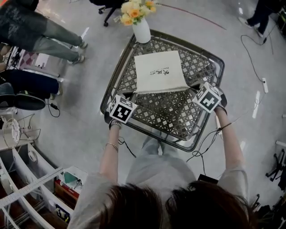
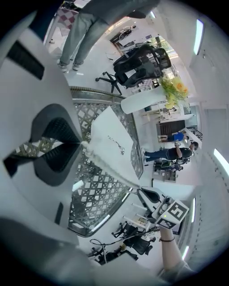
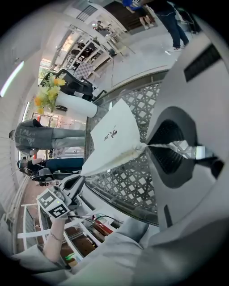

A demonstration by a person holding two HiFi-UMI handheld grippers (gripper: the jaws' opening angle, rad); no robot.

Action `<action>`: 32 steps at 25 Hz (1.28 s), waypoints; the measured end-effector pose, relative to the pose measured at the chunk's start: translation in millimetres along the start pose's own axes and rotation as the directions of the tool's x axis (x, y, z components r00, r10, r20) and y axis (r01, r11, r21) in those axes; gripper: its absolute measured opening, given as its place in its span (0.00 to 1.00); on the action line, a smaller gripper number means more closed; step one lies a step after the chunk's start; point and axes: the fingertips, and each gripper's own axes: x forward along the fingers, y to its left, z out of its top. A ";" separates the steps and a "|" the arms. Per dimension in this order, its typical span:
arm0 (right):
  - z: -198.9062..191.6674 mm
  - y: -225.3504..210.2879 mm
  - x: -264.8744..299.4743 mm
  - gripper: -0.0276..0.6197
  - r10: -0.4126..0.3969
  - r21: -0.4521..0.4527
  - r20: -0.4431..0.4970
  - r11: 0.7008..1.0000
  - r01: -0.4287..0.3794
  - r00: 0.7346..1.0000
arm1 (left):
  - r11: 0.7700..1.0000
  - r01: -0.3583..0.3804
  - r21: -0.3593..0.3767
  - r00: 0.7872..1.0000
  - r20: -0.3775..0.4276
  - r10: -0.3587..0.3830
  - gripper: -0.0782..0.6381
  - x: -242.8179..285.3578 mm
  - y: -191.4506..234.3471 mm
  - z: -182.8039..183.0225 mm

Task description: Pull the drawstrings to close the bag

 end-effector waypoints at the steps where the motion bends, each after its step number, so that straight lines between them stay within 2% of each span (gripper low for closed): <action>1: 2.1 -2.1 -3.2 0.08 -0.008 -0.001 0.003 1.000 0.008 1.000 | 1.000 -0.006 0.007 1.000 0.009 0.006 0.15 -3.4 2.8 4.3; 11: 20.8 -20.3 -36.2 0.08 -0.084 -0.006 0.051 0.996 0.084 0.995 | 0.998 -0.053 0.037 0.995 0.088 0.049 0.15 -28.9 20.4 41.9; 21: 39.7 -41.2 -64.5 0.08 -0.169 -0.061 0.079 0.983 0.174 0.982 | 0.993 -0.101 0.056 0.984 0.151 0.091 0.15 -50.0 38.9 75.2; 28: 58.2 -66.9 -74.7 0.08 -0.247 -0.058 0.110 0.965 0.255 0.963 | 0.988 -0.148 0.052 0.972 0.194 0.135 0.15 -56.7 58.8 101.6; 32: 72.5 -81.3 -88.0 0.08 -0.303 -0.054 0.141 0.948 0.313 0.943 | 0.982 -0.186 0.037 0.958 0.227 0.173 0.15 -68.3 69.4 118.7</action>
